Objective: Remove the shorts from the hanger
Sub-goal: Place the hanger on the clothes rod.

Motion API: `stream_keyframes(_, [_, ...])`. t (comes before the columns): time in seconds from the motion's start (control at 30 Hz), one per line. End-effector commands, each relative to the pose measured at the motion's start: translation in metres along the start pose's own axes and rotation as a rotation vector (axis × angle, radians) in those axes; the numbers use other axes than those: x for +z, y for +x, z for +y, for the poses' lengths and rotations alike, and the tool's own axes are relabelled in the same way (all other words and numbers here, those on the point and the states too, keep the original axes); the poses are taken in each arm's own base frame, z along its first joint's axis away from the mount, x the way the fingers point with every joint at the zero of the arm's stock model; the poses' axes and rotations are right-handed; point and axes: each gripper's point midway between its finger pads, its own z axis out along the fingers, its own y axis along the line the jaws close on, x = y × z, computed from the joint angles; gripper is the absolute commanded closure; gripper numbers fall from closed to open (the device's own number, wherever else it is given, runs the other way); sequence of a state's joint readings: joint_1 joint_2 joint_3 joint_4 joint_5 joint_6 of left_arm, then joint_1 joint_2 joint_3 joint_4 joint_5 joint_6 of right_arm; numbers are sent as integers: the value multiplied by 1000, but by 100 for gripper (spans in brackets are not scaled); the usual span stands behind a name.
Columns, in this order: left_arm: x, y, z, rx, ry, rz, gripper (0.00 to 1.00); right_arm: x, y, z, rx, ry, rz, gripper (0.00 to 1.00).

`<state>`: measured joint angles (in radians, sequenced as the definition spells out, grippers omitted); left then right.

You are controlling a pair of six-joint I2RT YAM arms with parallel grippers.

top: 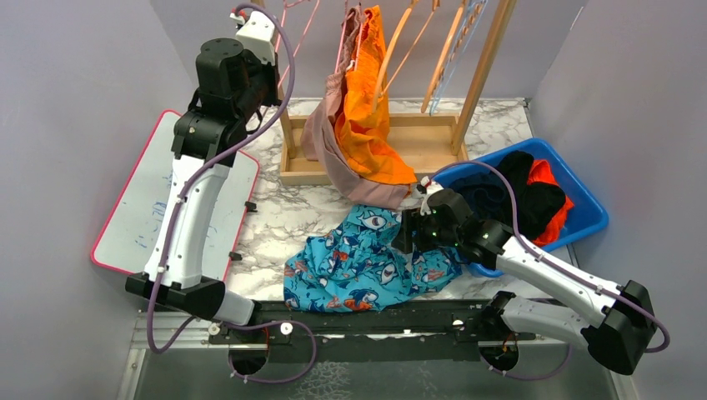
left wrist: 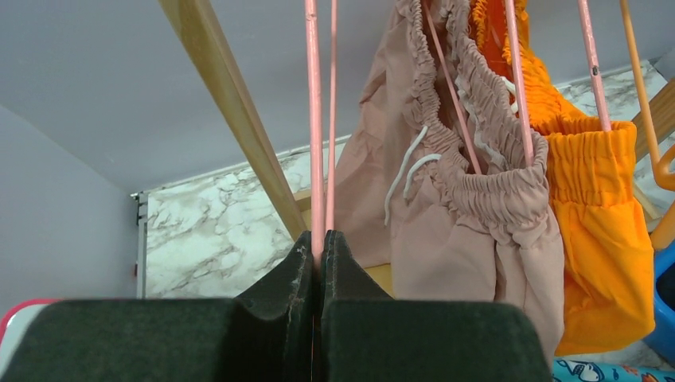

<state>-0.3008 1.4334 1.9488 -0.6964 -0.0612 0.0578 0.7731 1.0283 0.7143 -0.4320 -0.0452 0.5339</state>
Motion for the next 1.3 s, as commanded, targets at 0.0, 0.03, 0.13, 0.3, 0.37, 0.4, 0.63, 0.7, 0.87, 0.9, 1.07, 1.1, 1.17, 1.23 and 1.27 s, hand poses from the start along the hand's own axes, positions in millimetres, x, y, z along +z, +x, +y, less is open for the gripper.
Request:
stream_keyframes(0.0, [12, -8, -1, -15, 33, -24, 100, 0, 6, -9, -6, 35, 8, 32])
stream_keyframes(0.03, [15, -6, 1, -16, 36, -18, 100, 0, 6, -8, -6, 33, 9, 32])
stream_keyframes(0.13, [23, -1, 4, -28, 36, -1, 100, 0, 8, -9, -5, 32, 15, 32])
stream_keyframes(0.3, [31, 5, 7, -37, 47, 16, 100, 0, 10, -9, -7, 34, 27, 32])
stream_keyframes(0.37, [35, 4, 10, -40, 49, 15, 100, 0, 10, -10, -5, 37, 28, 32])
stream_keyframes(0.4, [35, 2, 12, -44, 46, 10, 100, 0, 10, -9, -5, 35, 29, 32])
stream_keyframes(0.63, [39, -17, 15, -62, 64, -34, 100, 0, 10, -7, 3, 26, 30, 32])
stream_keyframes(0.7, [41, -14, 15, -69, 67, -24, 100, 0, 9, -7, 4, 26, 30, 32])
stream_keyframes(0.87, [47, 9, 11, -64, 96, 31, 100, 0, 9, -6, 5, 25, 31, 32])
stream_keyframes(0.9, [48, 14, 11, -58, 100, 43, 100, 0, 9, -6, 4, 24, 30, 32])
stream_keyframes(1.07, [51, 29, 16, -65, 90, 77, 100, 0, 7, -6, 5, 24, 28, 32])
stream_keyframes(1.1, [51, 30, 15, -65, 92, 78, 100, 0, 8, -5, 5, 23, 28, 32])
stream_keyframes(1.17, [49, 30, 14, -67, 96, 78, 93, 0, 8, -5, 6, 22, 30, 32])
stream_keyframes(1.23, [46, 29, 12, -69, 109, 73, 81, 1, 8, -5, 6, 21, 33, 32])
stream_keyframes(1.27, [44, 28, 11, -69, 112, 69, 74, 1, 8, -5, 6, 22, 32, 32])
